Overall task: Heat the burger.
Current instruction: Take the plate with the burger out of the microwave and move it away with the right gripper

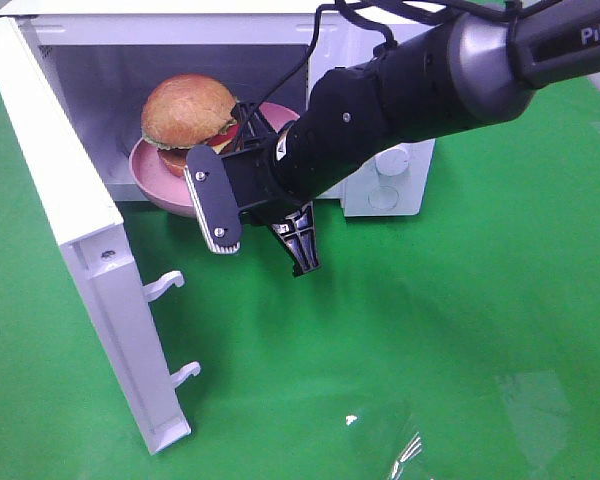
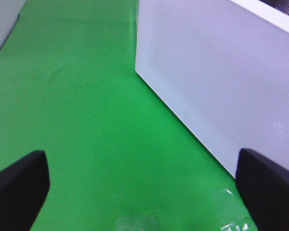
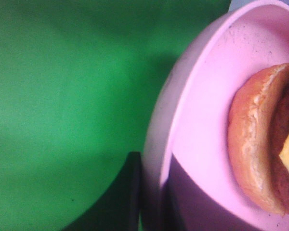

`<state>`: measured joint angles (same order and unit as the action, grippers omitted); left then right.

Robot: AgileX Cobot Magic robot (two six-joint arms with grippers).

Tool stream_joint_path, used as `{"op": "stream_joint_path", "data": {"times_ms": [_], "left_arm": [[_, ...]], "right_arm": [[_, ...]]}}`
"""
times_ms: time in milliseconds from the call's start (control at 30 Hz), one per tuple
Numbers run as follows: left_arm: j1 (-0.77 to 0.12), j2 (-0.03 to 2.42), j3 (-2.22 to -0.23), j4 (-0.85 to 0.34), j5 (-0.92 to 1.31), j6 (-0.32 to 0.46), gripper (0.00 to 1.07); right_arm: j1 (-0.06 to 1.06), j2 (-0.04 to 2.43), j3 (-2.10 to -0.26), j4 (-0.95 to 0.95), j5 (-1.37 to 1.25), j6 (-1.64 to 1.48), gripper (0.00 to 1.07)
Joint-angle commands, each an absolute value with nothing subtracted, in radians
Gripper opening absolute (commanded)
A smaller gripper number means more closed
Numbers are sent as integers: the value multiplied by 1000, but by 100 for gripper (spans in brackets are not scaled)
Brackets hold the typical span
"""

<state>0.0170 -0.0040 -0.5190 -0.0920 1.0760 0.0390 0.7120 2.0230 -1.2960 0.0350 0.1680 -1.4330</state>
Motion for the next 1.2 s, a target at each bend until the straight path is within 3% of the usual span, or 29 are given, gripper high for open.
{"op": "stream_joint_path", "data": {"times_ms": [33,1200], "left_arm": [[19,-20,-516,-99,1068,35,97],[19,-20,-516,-99,1068,35,97]], "right_arm": [[700,1974,-1273,51,106,-1437,0],[702,1607,-838,51,42,-1384,0]]}}
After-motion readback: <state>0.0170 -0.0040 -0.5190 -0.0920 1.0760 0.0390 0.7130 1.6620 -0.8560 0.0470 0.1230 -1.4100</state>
